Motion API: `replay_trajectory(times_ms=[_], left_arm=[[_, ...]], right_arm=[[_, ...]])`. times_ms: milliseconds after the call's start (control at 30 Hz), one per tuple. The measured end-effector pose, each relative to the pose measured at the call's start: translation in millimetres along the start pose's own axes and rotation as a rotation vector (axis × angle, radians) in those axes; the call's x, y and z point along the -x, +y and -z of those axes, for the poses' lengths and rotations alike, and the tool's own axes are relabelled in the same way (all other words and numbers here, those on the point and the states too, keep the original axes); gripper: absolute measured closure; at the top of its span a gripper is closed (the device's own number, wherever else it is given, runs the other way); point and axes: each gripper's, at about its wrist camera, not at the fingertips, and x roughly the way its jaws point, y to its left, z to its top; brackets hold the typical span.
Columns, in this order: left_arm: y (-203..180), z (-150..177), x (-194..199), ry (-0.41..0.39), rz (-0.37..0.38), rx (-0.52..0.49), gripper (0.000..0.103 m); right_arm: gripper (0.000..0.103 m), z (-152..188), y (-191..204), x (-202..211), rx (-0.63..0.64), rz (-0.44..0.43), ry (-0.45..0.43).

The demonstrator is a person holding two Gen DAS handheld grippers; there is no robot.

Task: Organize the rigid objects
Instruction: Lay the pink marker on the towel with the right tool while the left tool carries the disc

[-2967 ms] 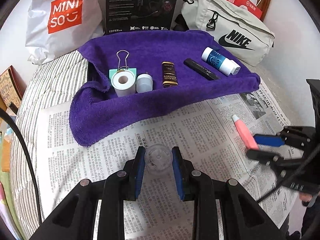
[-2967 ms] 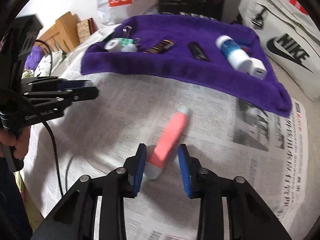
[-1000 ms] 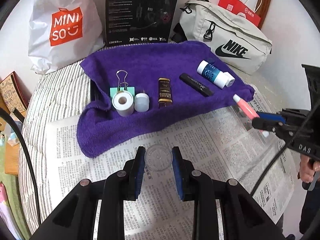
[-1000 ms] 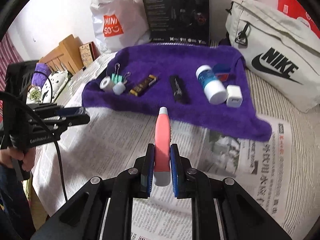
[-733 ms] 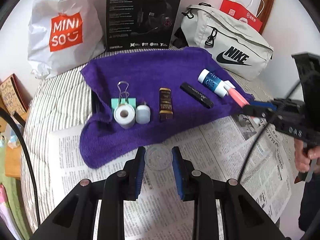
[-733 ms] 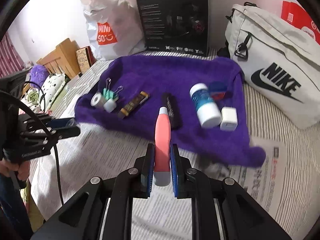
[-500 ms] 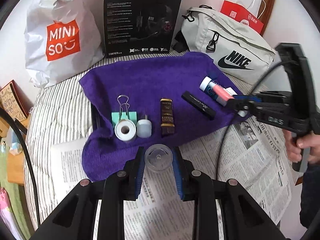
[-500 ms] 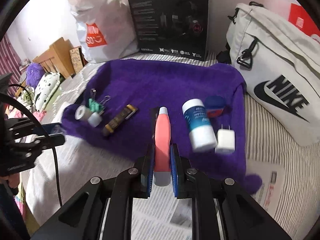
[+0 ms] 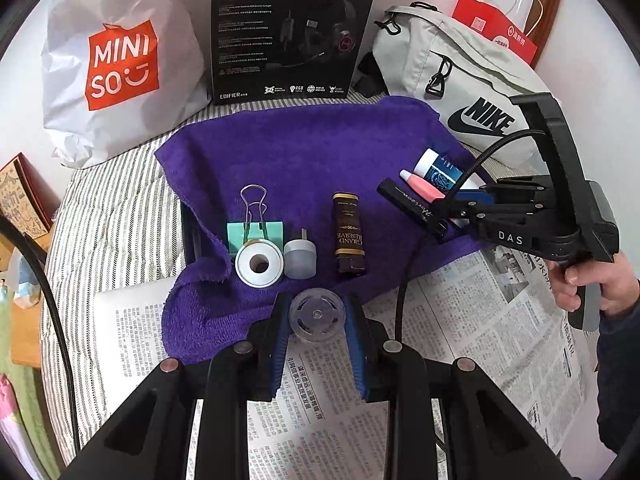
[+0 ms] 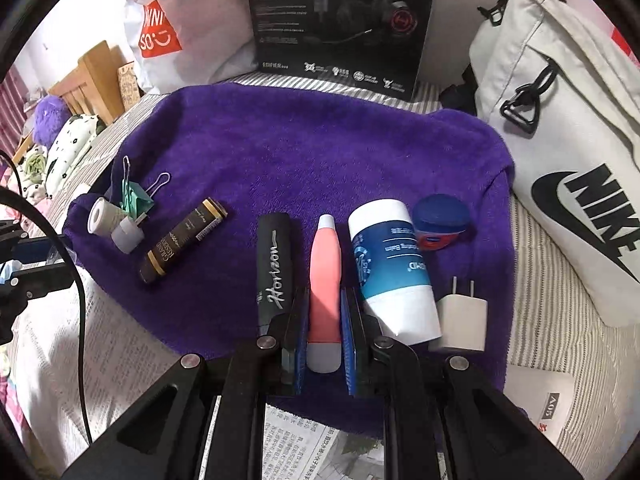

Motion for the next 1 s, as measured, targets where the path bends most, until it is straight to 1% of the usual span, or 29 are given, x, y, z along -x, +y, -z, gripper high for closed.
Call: replay_trajectory(times_ms=[167, 333, 567, 700, 767, 800, 1000], left_arm=[[-2, -2, -2, 0.004, 0.002, -0.003, 0.077], [-3, -6, -4, 0.009, -0.005, -0.005, 0.077], [-6, -12, -7, 0.010, -0.009, -0.002, 0.077], [-10, -16, -11, 0.015, -0.010, -0.003, 0.077], [-14, -18, -13, 0.015, -0.003, -0.004, 0.077], [-15, -19, -13, 0.015, -0.003, -0.006, 0.077], [-24, -28, -20, 0.019, 0.005, -0.012, 0.077]], right_arm=[[0.088, -2, 2, -7, 0.015, 0.000, 0.013], [0.088, -2, -3, -9, 0.006, -0.037, 0.023], [0.087, 6, -6, -2, 0.013, -0.065, 0.042], [0.085, 10, -6, 3, 0.024, -0.065, 0.045], [0.082, 12, -6, 7, 0.026, -0.055, 0.037], [0.079, 12, -7, 8, 0.027, -0.049, 0.034], [0.078, 19, -13, 23, 0.019, -0.068, 0.015]])
